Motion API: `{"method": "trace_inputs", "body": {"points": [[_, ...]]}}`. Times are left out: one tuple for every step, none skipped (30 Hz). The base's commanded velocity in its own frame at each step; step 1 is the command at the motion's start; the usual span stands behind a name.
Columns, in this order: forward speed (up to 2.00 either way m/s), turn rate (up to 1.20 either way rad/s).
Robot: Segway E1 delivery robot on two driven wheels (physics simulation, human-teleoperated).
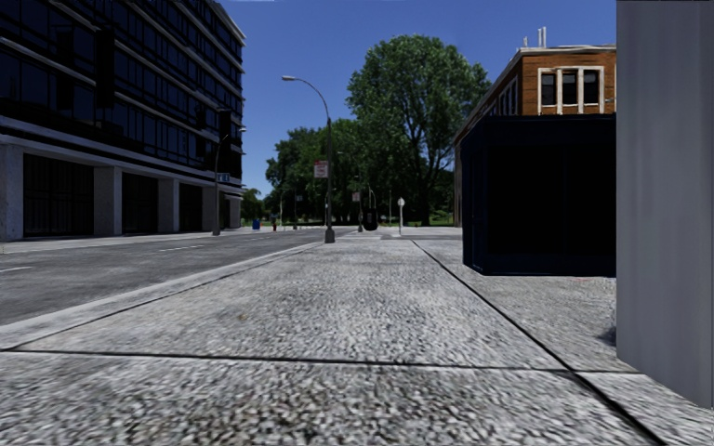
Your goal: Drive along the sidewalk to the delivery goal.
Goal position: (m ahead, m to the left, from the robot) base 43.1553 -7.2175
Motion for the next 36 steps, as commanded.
{"method": "trace_inputs", "body": {"points": [[2.00,0.22],[2.00,0.00],[2.00,0.00],[2.00,0.00],[2.00,0.00],[2.00,0.00],[2.00,0.00],[2.00,0.00],[2.00,0.00],[2.00,0.00],[2.00,0.00],[2.00,0.00],[2.00,0.00],[2.00,0.00],[2.00,0.00],[2.00,0.00],[2.00,0.00],[2.00,0.00],[2.00,0.00],[2.00,0.00],[2.00,0.00],[2.00,0.00],[2.00,0.00],[2.00,0.00],[2.00,0.00],[2.00,0.00],[2.00,0.00],[2.00,0.00],[2.00,0.00],[2.00,0.00],[2.00,0.00],[2.00,0.00],[2.00,0.00],[2.00,0.00],[2.00,0.00],[2.00,0.00]]}}
